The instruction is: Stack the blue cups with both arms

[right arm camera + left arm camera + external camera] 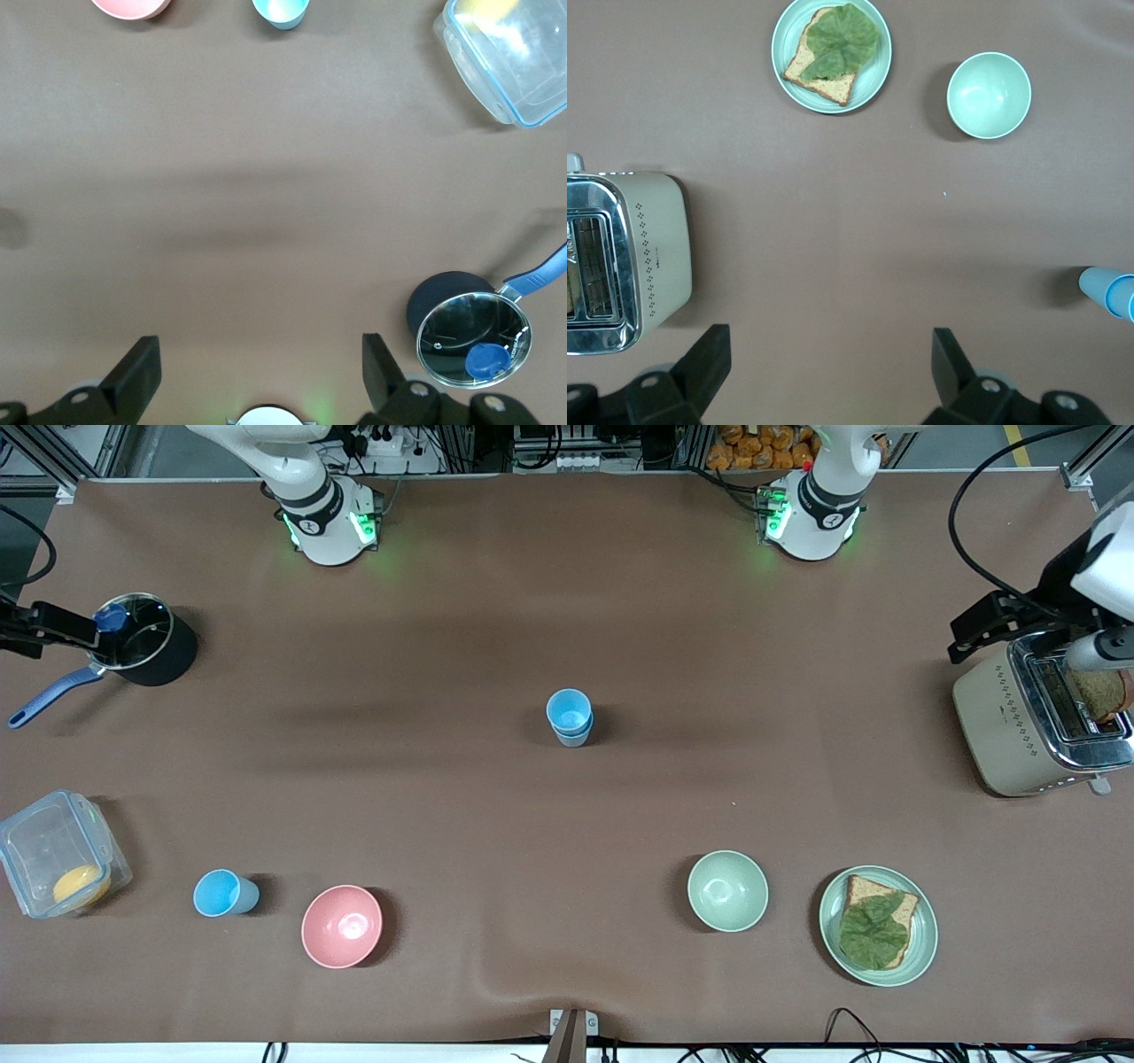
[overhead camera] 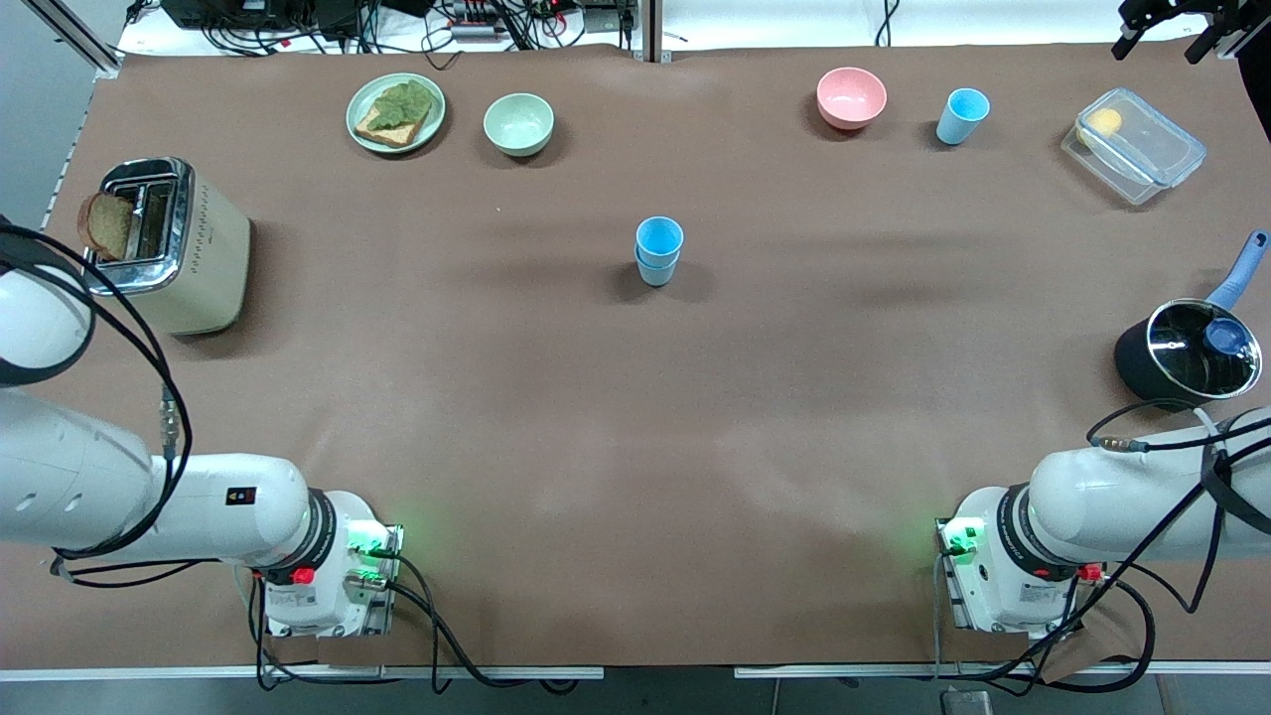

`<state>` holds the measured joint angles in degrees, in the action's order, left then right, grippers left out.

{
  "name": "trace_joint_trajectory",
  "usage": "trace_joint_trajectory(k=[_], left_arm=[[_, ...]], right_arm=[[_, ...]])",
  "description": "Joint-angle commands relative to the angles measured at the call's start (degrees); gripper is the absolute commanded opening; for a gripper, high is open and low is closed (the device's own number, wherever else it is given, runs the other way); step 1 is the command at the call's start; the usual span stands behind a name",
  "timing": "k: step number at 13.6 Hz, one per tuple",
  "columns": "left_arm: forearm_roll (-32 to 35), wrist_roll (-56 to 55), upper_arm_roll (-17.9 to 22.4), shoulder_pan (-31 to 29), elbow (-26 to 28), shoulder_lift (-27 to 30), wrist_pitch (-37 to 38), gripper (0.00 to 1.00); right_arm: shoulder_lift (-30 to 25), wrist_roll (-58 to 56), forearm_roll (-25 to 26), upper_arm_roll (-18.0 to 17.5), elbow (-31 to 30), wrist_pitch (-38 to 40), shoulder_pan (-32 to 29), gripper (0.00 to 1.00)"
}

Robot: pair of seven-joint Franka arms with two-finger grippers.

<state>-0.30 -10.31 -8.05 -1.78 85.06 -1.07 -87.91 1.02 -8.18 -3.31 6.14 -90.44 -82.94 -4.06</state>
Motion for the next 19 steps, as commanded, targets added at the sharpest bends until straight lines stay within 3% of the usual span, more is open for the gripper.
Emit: trace_joint_trajectory(k=[1,15,19], left_arm=[[-1.28,0.73,-0.39,-0.42,-0.5,0.46,1.07,1.0],[-0.84,1.08,-0.57,-0.33,-0.86,3.97,5.46,1.0],[-1.37,0.38,-2.84,0.37,-0.86,4.06,5.46,1.0]], right_arm=[[-1.63,1.59,1.11,-2.1,0.08,1.9,-1.65,1.0],[-1.46,8.01,2.69,-3.33,1.67,2.17,0.37,1.0],[-0.85,8.01,2.78,-3.59,4.21,1.55,1.51,1.0]])
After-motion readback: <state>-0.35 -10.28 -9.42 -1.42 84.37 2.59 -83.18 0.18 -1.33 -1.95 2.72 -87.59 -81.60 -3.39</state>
